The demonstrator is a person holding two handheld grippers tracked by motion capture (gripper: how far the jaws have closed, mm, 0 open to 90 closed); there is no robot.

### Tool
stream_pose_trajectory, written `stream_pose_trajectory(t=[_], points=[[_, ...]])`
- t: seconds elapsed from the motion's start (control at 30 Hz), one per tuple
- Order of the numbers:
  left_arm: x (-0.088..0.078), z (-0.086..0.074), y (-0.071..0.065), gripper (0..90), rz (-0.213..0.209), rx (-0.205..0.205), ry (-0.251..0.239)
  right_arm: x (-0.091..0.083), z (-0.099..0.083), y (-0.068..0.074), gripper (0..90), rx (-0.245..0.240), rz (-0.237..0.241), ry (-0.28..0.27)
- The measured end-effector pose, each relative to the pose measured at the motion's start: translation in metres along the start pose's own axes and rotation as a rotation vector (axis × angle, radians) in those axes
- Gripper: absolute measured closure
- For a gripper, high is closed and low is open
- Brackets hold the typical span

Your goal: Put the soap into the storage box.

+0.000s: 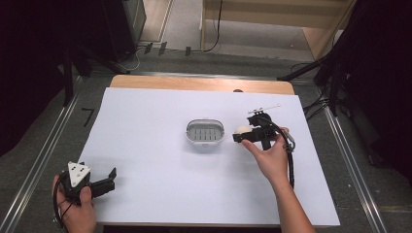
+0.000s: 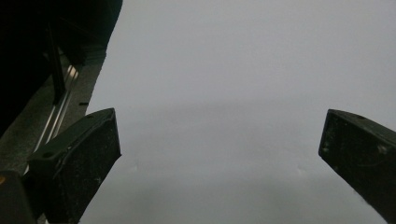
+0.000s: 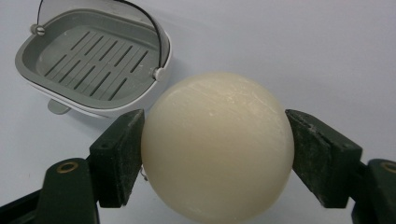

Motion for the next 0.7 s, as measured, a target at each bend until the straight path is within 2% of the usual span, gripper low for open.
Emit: stream_pose_trajectory(t=[0.7], points=[[0.0,0.0,-0.001,0.0,0.007,0.015,0.002,0.006,0.011,0.016,24.4,-0.024,0.034,0.006]])
Point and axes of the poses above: each handheld gripper's, and its own axes: x roughly forward along the jaws, z roughly out of its top, y roughly to its left, the point moved 3 cm from there along x, roughly forward along the jaws, and after that the axes turned 3 degrees about z, right-handed, at the moved point
